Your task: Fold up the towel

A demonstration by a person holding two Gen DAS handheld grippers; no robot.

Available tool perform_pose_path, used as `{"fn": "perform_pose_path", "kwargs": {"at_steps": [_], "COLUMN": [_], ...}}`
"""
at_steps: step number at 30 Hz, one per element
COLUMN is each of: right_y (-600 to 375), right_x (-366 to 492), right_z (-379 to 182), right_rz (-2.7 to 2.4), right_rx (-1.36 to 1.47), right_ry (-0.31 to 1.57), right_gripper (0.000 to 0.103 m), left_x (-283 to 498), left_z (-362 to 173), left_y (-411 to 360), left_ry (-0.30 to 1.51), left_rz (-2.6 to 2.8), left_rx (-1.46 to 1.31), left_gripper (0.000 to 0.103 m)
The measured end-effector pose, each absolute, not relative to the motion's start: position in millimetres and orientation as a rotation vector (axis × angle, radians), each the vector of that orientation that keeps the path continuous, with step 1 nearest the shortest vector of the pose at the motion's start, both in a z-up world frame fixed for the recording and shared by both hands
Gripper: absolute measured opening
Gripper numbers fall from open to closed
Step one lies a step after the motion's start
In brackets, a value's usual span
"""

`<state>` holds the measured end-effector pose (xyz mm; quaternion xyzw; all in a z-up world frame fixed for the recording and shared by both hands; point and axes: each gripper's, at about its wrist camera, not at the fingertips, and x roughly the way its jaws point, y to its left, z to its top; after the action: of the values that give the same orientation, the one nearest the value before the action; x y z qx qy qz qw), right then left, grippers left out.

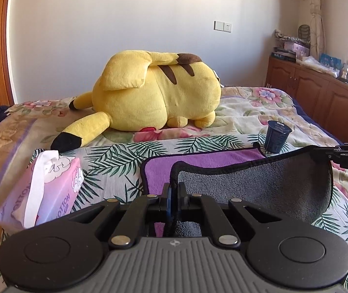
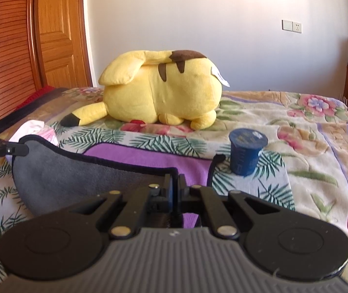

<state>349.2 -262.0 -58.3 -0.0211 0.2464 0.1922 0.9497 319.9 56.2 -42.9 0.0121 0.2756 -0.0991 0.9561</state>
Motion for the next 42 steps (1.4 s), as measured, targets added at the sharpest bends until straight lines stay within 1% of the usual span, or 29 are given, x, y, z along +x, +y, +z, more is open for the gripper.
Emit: {"fn": "perform_pose_path", "kwargs": {"at_steps": [11, 22, 33, 42], "right_y": [-254, -253, -248, -241], "right_x": [377, 412, 441, 462], "right_z": [-51, -48, -75, -105], "right_rz": [0.379, 0.346, 0.316, 0.292], "right_rx": [-0.077, -0.103, -0.113, -0.133], "right_ry": [0.453, 0.427, 0.432, 0.469], "right_gripper": [0.004, 0.004, 0.004, 0.004], "left_x": [362, 390, 421, 451], "left_z": [-36, -26, -64, -95], "left_y": [60, 42, 45, 43], "left_ry": [0.576, 0.492, 0.51, 0.574], "left_rz": [-0.181, -0.165, -0.124, -0.109], "left_rx": [-0.01, 0.061, 0.073, 0.073], "left_gripper": [0.0, 0.0, 0.0, 0.0]}}
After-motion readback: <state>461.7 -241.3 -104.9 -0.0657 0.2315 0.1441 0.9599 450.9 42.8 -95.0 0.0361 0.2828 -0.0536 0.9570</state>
